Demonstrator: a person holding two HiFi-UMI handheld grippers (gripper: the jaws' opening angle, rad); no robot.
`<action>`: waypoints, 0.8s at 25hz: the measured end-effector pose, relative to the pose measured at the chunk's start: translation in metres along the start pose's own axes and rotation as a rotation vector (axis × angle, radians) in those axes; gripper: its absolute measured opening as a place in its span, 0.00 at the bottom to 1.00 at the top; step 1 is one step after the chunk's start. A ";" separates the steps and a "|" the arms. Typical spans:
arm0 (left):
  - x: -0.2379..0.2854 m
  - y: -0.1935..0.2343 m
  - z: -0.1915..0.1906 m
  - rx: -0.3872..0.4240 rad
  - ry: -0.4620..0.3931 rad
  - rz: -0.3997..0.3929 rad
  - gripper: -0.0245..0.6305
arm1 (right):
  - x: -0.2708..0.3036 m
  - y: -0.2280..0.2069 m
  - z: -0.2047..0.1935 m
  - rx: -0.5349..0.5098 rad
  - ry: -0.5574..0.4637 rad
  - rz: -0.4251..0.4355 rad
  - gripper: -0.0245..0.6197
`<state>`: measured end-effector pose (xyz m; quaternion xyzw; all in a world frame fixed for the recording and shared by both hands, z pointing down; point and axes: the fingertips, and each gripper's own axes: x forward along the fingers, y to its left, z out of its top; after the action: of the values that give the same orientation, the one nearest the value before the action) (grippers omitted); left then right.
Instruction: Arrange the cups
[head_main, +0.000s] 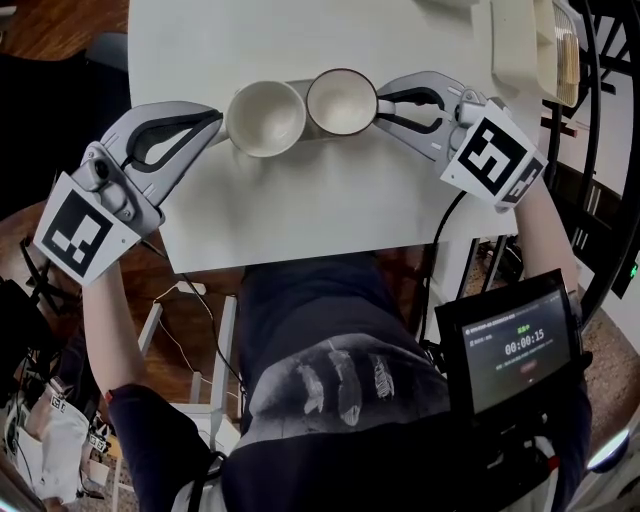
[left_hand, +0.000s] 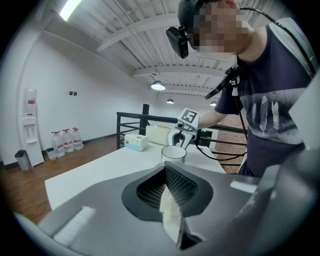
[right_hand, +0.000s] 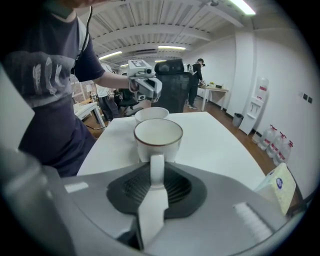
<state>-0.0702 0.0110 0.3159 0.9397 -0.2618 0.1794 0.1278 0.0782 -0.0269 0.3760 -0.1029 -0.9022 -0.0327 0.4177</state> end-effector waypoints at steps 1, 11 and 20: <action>0.000 0.000 0.000 -0.002 0.001 0.000 0.06 | 0.001 0.001 -0.001 0.000 0.006 0.005 0.14; -0.001 -0.003 -0.005 -0.005 0.013 -0.008 0.06 | 0.007 0.008 -0.007 -0.002 0.035 0.054 0.14; 0.001 -0.003 -0.005 -0.010 0.015 -0.005 0.06 | 0.008 0.008 -0.010 -0.011 0.035 0.063 0.14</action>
<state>-0.0694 0.0145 0.3205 0.9383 -0.2593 0.1850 0.1347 0.0823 -0.0196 0.3878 -0.1328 -0.8909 -0.0261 0.4337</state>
